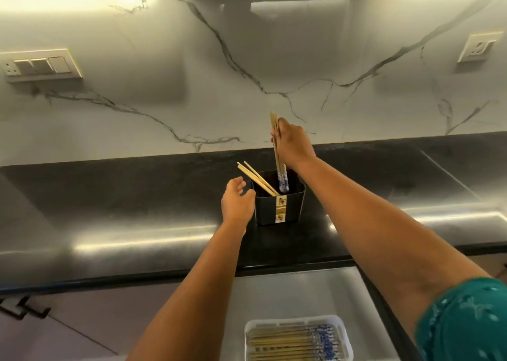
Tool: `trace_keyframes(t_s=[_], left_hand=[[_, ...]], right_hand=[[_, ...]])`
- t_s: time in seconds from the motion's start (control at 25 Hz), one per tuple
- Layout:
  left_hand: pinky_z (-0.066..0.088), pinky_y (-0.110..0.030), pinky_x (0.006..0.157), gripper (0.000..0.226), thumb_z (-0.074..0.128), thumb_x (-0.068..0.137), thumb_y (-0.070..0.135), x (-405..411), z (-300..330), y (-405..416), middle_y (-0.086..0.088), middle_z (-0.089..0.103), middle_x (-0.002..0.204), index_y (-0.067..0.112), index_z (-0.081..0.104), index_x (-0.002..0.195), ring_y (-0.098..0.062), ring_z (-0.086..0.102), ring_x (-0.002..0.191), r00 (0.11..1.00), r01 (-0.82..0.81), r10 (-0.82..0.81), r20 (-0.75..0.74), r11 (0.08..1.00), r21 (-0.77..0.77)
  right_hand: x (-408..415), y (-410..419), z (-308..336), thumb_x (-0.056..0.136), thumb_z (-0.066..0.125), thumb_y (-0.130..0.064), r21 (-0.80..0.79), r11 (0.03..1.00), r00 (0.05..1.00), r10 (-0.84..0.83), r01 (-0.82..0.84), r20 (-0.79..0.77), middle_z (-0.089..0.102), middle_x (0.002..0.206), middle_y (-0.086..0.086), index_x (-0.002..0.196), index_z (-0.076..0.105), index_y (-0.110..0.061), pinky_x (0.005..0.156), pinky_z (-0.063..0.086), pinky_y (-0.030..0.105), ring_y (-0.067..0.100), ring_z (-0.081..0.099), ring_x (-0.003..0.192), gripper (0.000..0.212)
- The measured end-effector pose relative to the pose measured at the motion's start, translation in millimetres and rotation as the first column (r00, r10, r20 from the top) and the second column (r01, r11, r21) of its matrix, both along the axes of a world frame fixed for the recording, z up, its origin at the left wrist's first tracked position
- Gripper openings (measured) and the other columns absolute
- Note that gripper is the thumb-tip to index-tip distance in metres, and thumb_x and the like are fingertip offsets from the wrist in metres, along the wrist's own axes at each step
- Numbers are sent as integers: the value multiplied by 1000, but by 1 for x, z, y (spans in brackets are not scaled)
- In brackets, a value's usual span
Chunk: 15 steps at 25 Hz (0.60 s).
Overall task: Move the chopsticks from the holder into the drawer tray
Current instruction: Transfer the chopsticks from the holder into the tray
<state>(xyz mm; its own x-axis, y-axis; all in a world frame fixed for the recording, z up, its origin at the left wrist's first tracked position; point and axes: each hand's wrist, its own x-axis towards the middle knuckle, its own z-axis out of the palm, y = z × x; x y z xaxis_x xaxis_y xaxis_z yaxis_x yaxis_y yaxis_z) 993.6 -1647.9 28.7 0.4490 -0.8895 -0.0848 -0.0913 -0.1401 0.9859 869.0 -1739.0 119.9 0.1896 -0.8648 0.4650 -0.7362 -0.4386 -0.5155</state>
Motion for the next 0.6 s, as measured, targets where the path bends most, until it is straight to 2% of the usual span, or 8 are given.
trace_keyframes(t_s=[0.12,0.24,0.32,0.44,0.6], left_hand=[[47,-17,84,35,61,92,17,-20,35,19,-4,65,119,12,58,126,-14,63,109,996,34,-22,89,991,-127],[51,-28,93,27,61,92,24,-32,57,50,0,71,107,13,66,117,-12,66,101,976,172,-141,166,967,-188],[53,-36,92,18,61,92,25,-43,60,81,-2,74,96,16,72,103,-14,69,94,945,311,-285,158,935,-172],[56,-41,87,19,60,93,20,-65,54,128,-14,74,95,9,72,102,-27,70,90,893,449,-451,14,887,-108],[58,-35,82,23,58,93,15,-90,41,181,-16,74,100,1,67,109,-25,72,90,805,572,-565,-179,820,-18]], right_hand=[[-31,32,36,99,47,-16,72,988,951,113,-140,287,70,95,9,104,55,-4,78,60,36,18,70,85,15],[-60,77,50,97,52,-15,188,940,911,206,-286,358,72,97,11,105,55,-5,76,60,27,15,72,85,12],[-77,112,50,97,54,-14,280,885,877,237,-373,418,73,96,12,105,56,-5,72,59,24,15,73,84,12],[-94,158,42,97,54,-15,379,798,834,257,-469,488,74,95,11,107,57,-4,70,60,24,17,74,84,15],[-113,203,29,96,56,-15,487,699,834,302,-524,462,75,93,9,95,59,-13,71,60,24,17,74,87,4]])
